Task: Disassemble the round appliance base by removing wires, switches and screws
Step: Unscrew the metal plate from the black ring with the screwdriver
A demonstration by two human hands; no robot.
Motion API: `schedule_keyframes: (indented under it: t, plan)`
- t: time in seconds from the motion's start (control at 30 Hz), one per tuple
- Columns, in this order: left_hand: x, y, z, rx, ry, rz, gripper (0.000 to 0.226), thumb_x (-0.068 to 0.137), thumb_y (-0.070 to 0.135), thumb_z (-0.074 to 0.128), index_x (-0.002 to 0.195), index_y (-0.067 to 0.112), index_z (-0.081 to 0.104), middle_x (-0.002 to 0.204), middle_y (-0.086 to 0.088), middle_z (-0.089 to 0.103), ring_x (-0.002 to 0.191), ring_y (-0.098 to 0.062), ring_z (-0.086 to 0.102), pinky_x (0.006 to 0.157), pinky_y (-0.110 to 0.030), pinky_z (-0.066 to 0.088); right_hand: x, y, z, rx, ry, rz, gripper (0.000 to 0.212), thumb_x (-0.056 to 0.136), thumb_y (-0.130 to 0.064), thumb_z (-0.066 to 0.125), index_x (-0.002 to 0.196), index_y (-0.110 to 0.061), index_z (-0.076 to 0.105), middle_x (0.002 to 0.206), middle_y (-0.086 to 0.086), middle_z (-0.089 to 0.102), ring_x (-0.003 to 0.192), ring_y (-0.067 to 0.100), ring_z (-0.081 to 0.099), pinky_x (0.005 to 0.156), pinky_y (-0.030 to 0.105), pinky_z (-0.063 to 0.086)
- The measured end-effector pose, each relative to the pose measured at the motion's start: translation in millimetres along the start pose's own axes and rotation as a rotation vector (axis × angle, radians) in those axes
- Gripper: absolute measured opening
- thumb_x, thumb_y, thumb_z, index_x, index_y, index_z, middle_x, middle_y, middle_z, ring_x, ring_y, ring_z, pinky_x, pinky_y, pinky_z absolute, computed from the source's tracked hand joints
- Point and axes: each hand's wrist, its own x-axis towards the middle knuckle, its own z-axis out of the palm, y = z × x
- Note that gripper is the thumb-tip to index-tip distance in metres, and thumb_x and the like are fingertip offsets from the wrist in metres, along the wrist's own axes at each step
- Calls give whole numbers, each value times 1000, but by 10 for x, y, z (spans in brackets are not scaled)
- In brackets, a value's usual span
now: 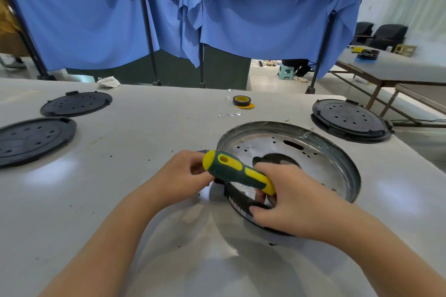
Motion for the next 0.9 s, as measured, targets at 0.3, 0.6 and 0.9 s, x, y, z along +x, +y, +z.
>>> schedule_keyframes:
  t: [0.3,0.6,0.9]
  plan:
    - [30,-51,-1,-50,-73,-161,25,63,14,49,61,25,71,63,3,72,58,-7,64,61,-20,53,67,-4,-190,81,101,-24,24,71,-27,69,68,-26,46,65,-3,59,53,7,49,53,25,45]
    - [-27,45,244,176,-354,-112,20,63,45,74,82,38,73,71,12,68,52,1,49,49,-13,40,68,-5,-258,100,140,-36,26,71,-24,71,67,-25,45,66,1,58,50,5,43,50,26,39]
    - [-73,108,343,281,-283,11,13,71,24,66,78,31,74,67,18,65,54,6,53,50,-5,35,68,6,-263,106,151,-52,28,71,-24,71,65,-28,44,68,-9,58,52,4,46,52,21,41]
